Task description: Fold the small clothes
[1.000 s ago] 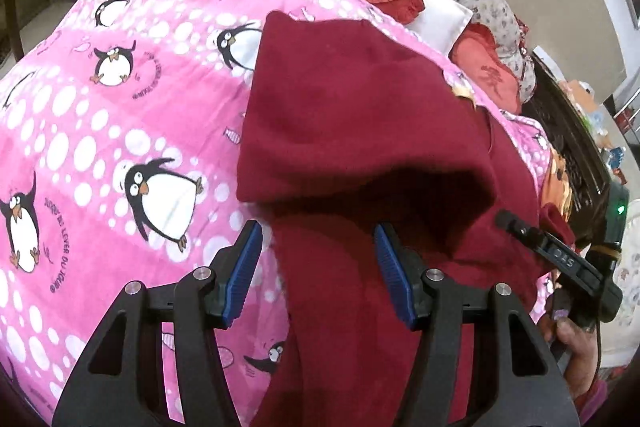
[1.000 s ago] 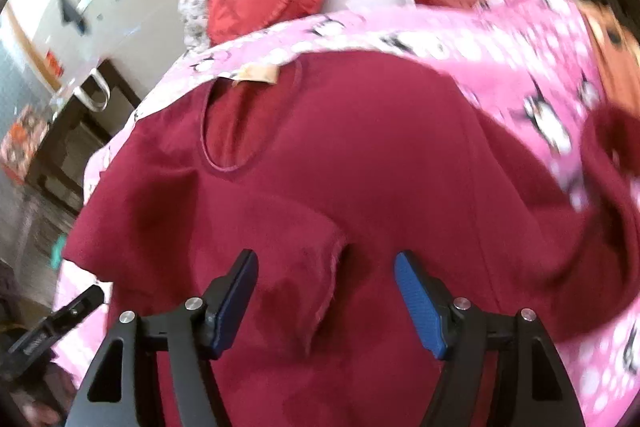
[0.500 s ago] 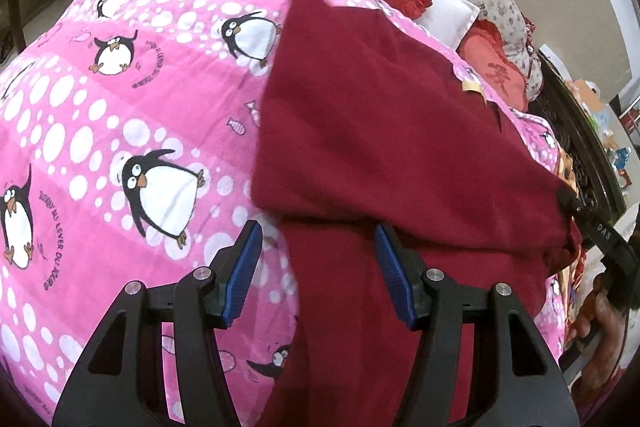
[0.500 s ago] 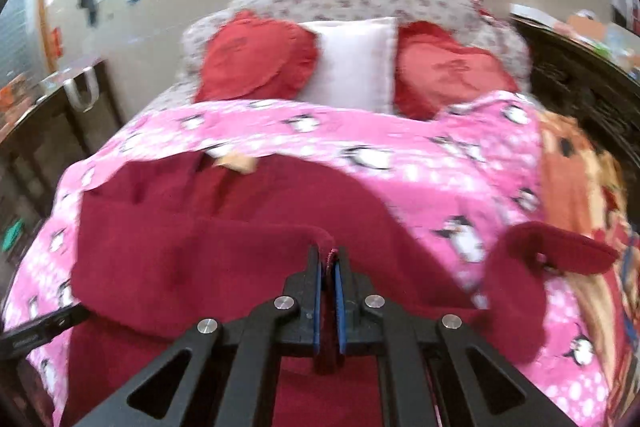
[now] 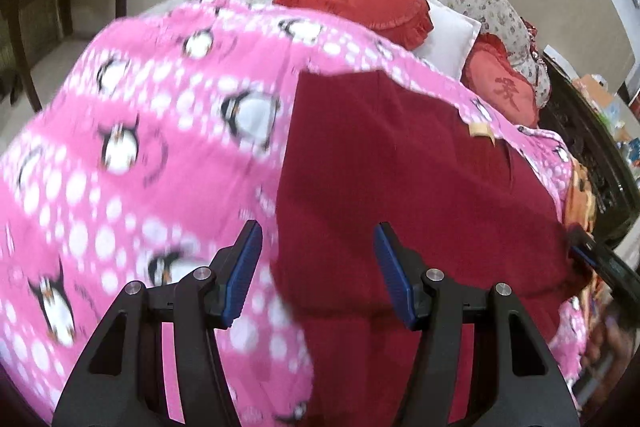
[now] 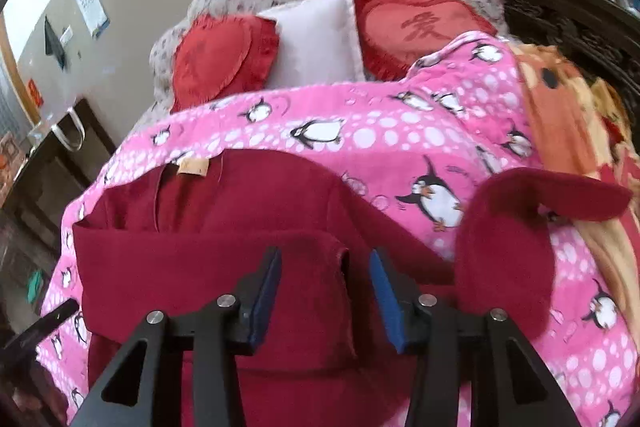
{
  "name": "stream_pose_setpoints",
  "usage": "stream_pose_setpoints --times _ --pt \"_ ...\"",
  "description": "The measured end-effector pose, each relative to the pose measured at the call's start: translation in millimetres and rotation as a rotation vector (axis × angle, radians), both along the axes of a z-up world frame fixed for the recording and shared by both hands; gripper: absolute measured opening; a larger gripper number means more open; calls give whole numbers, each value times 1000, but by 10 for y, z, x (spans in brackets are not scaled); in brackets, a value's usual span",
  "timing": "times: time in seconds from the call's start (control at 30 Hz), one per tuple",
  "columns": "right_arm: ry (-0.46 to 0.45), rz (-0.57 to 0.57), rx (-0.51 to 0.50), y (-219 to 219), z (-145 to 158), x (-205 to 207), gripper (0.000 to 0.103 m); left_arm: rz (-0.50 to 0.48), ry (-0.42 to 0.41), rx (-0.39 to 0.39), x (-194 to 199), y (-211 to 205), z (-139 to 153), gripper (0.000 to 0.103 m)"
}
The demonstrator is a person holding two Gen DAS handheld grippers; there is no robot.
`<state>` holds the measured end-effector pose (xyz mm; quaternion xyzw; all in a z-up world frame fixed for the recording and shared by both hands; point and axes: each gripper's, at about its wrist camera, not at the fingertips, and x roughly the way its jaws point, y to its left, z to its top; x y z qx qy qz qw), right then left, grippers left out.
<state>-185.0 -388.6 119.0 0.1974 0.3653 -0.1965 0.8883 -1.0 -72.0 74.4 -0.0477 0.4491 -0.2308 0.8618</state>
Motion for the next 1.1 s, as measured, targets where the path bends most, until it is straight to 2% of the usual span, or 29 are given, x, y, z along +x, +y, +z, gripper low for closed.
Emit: stream_pose_setpoints --times 0.1,0.13,0.23,0.33,0.47,0.6,0.83,1.1 --pt "-7 43 -40 117 39 -18 43 13 -15 28 167 -99 -24 58" --pt "0 64 -61 167 42 11 36 17 -12 37 221 -122 -49 58" --pt "24 122 -88 256 -16 161 34 33 6 66 416 -194 -147 58" --pt "48 129 -105 223 -173 368 34 39 61 102 655 -267 -285 58" --pt "68 125 -124 124 -321 581 34 52 133 77 842 -272 -404 64" --pt "82 136 -138 113 -252 624 35 54 116 97 807 -275 -376 66" --pt "68 159 -64 270 -126 233 36 52 85 119 544 -212 -292 66" --pt "128 175 -50 359 -394 101 36 18 37 155 205 -248 -174 66"
